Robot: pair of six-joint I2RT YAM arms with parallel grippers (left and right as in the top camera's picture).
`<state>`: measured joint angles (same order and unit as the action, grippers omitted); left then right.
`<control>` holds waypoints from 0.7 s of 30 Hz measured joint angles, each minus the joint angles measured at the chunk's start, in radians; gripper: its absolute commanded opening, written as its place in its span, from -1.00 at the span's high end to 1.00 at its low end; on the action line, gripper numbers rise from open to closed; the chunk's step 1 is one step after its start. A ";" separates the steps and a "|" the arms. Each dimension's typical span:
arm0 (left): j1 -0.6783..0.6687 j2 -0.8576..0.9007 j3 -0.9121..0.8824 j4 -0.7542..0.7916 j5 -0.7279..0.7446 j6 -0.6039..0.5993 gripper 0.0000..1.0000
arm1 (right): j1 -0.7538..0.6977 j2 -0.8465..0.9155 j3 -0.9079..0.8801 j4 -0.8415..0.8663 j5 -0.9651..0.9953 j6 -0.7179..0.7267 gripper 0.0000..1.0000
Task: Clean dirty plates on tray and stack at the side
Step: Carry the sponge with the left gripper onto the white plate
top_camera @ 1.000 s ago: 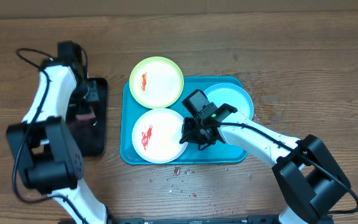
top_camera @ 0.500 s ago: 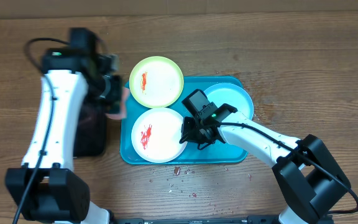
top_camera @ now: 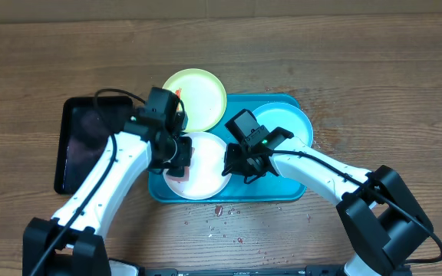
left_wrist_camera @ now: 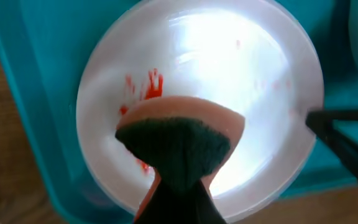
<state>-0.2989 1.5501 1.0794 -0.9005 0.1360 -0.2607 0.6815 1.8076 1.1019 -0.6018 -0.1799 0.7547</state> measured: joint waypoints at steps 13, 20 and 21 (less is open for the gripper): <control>-0.115 0.043 -0.172 0.217 -0.293 -0.187 0.92 | 0.000 0.000 0.000 -0.001 0.000 0.000 0.90; -0.116 0.088 -0.177 0.245 -0.323 -0.230 0.92 | 0.000 0.000 0.000 0.000 -0.001 0.000 0.90; -0.116 0.097 -0.177 0.260 -0.319 -0.223 0.92 | 0.000 0.000 0.000 0.000 -0.001 0.000 0.90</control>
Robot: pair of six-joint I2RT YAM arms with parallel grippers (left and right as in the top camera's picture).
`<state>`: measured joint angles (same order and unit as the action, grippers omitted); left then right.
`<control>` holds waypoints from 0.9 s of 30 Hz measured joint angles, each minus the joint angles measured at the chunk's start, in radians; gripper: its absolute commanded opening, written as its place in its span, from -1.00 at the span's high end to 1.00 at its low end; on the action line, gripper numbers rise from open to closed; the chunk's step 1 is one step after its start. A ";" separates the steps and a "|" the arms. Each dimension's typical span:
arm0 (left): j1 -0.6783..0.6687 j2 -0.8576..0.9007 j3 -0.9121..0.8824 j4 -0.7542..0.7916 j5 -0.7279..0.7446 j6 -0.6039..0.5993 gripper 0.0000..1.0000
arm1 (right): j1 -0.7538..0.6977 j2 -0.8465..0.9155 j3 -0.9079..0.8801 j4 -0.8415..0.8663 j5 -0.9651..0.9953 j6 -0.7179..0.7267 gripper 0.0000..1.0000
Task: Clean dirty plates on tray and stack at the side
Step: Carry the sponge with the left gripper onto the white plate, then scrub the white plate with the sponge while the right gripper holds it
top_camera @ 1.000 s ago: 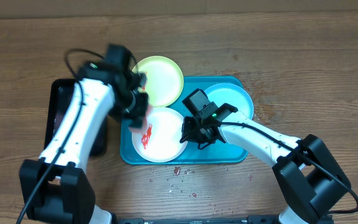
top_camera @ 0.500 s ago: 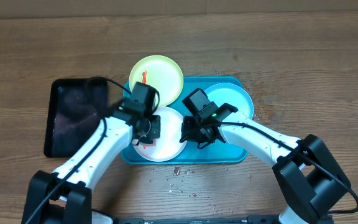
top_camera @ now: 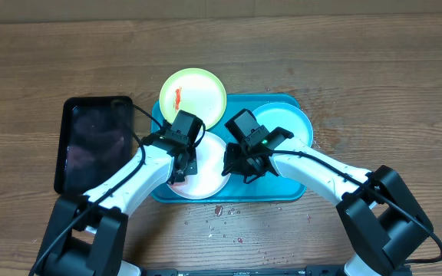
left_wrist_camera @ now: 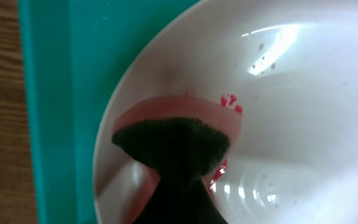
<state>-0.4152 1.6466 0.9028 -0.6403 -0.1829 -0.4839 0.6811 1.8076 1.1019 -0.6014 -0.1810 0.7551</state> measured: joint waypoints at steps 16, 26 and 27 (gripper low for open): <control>0.009 0.049 0.027 0.079 0.347 0.420 0.92 | -0.012 0.002 -0.010 -0.014 0.019 0.000 0.93; -0.003 0.062 0.093 -0.092 0.111 0.132 0.92 | 0.035 0.002 -0.010 -0.003 -0.051 -0.008 0.93; -0.004 0.062 0.094 -0.109 0.081 0.105 0.92 | 0.043 0.002 -0.010 0.000 -0.052 -0.008 0.92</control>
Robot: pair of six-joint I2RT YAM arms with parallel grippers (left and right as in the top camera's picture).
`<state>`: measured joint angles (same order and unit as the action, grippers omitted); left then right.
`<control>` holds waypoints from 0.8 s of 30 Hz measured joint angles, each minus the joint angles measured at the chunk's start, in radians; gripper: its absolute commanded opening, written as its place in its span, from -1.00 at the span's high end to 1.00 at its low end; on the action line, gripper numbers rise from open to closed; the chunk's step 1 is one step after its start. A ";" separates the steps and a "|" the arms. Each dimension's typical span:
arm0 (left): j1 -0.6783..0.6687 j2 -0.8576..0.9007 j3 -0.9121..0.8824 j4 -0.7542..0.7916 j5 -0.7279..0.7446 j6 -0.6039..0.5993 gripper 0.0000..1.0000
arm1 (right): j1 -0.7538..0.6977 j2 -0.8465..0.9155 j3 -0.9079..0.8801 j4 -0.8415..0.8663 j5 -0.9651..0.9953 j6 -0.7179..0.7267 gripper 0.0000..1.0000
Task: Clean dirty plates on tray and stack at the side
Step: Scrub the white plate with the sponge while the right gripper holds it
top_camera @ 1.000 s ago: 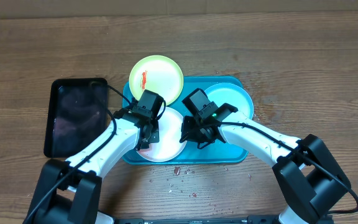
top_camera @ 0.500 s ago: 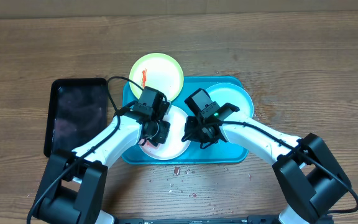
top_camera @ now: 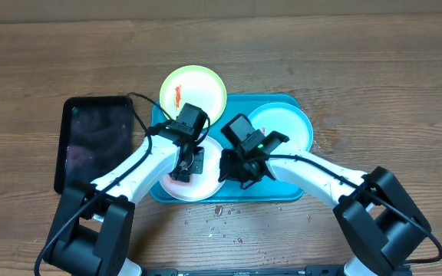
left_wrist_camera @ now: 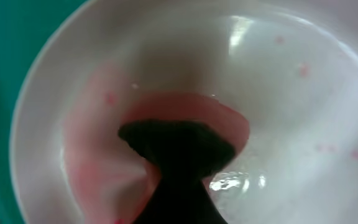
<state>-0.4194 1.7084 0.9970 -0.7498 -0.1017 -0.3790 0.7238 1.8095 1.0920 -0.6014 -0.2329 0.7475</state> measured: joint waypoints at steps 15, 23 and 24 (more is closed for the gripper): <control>0.007 0.000 0.006 -0.003 0.315 0.386 0.92 | 0.009 0.000 0.000 0.000 0.002 0.001 0.92; 0.006 0.005 0.005 0.137 0.372 0.369 0.92 | 0.009 0.000 0.000 0.003 0.002 0.000 0.93; 0.006 0.005 0.005 0.143 0.341 0.342 0.92 | 0.009 0.000 0.000 0.003 0.001 0.000 0.92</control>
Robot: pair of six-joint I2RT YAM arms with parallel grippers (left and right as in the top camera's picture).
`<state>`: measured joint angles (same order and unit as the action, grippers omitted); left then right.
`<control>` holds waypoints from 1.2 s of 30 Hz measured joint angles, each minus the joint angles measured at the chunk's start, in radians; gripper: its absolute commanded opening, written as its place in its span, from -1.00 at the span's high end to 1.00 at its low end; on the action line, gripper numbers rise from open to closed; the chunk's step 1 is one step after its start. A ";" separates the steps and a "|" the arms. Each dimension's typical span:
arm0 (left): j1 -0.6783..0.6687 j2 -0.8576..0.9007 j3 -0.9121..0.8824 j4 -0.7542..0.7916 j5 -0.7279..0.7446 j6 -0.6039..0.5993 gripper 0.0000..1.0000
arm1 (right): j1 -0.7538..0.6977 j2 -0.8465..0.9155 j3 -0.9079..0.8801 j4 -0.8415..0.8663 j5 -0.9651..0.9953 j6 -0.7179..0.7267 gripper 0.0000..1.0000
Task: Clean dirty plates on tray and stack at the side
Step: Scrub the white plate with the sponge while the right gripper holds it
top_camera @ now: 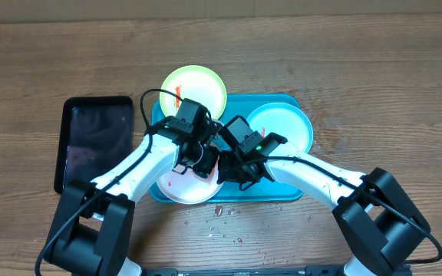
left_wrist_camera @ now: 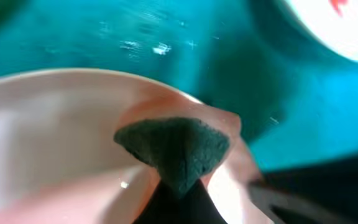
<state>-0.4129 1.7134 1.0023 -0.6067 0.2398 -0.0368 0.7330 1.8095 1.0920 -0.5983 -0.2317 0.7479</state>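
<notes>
The white plate (top_camera: 176,184) lies at the front left of the teal tray (top_camera: 282,188), its inside smeared pink (left_wrist_camera: 55,124). My left gripper (top_camera: 202,159) is shut on a sponge, whose dark green scouring side (left_wrist_camera: 174,148) presses on the plate's right rim. In the left wrist view the left gripper (left_wrist_camera: 180,190) shows only as a dark base under the sponge. My right gripper (top_camera: 232,167) is at that same rim and appears shut on it, its dark body (left_wrist_camera: 316,199) right beside the sponge. A yellow-green plate (top_camera: 198,103) carries a red stain. A light blue plate (top_camera: 286,126) sits on the tray's right.
A black tray (top_camera: 94,142) lies on the wooden table left of the teal tray. Red crumbs (top_camera: 221,218) are scattered on the table in front of the teal tray. The two arms nearly touch over the tray's middle.
My left gripper with the sponge has moved right, from the plate's middle to its right rim next to the right gripper. The plate's inside now shows a pink smear.
The sponge first stood on the white plate's left half beside bright red streaks. Then it was at the left rim with only small red spots left. Then it was in the middle over a pale pink smear, and now it is at the right rim.
</notes>
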 measured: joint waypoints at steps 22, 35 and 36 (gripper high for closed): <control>0.004 0.000 0.008 -0.204 -0.128 -0.008 0.92 | 0.000 0.000 0.000 -0.011 -0.002 -0.001 0.92; 0.000 0.003 0.006 -0.057 -0.044 -0.010 0.92 | 0.001 0.000 0.000 -0.004 -0.006 -0.004 0.93; 0.000 0.003 0.006 -0.058 -0.074 -0.036 0.92 | 0.001 0.000 0.000 -0.004 -0.008 -0.004 0.93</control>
<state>-0.4129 1.7168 1.0080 -0.6643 0.1658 -0.0731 0.7338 1.8095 1.0920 -0.6022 -0.2394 0.7441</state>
